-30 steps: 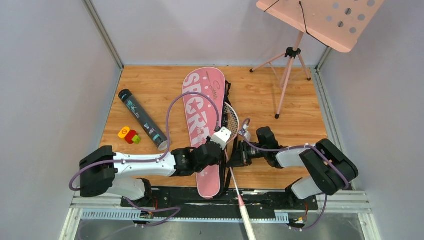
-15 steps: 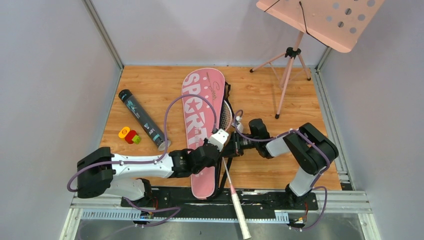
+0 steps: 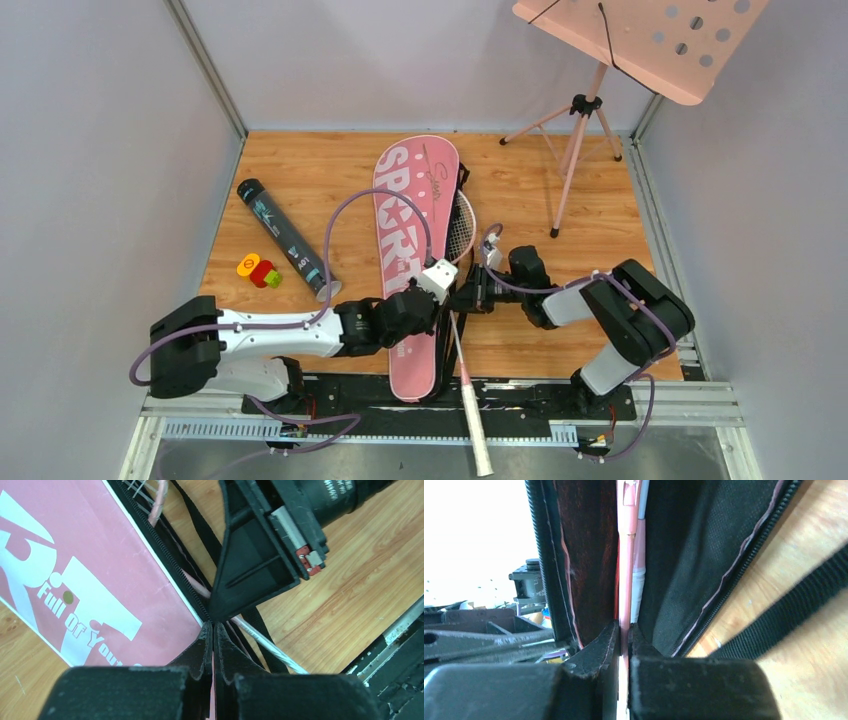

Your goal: Pack up the badminton gear

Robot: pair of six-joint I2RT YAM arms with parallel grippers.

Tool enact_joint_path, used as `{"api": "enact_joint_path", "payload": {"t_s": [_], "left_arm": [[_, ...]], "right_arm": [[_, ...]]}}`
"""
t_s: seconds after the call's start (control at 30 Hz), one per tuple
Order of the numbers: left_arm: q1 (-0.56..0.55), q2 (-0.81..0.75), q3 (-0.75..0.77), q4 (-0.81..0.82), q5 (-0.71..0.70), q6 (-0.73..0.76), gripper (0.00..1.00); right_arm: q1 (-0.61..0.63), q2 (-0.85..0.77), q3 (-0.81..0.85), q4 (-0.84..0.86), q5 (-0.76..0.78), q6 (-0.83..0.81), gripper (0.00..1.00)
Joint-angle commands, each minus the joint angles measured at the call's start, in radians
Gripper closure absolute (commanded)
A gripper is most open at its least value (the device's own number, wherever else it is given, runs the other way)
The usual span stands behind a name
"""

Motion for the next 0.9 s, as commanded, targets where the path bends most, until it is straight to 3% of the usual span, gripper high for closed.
{"api": "enact_joint_path", "payload": {"t_s": [0.0,0.17,0.3,0.53,0.63,0.87], "left_arm": [[0.001,-0.064,-0.022,0.063,-0.003,-0.024,1.0],[0.0,-0.097,-0.052,0.062,-0.015,-0.039,1.0],[0.001,-0.101,-0.047,0.017,-0.053,-0.067,0.84],[0.0,-0.041,0.036,-0.087,-0.106,-0.089,0.43],[0.008,0.017,0.105,-0.173,-0.144,-0.116,0.34],[0.089,0.128,0.173,-0.244,-0.115,-0.204,0.27]], "right_arm": [[-0.007,-0.109,-0.065,0.153,0.103,-0.002,1.0],[0.016,-0.198,-0.117,0.142,0.179,0.015,1.0],[0.066,-0.207,-0.073,0.082,0.211,-0.004,1.0],[0.097,-0.18,-0.073,0.138,0.23,0.035,1.0],[0.101,-0.182,-0.079,0.155,0.23,0.045,1.0],[0.102,-0.21,-0.082,0.141,0.232,0.043,1.0]]}}
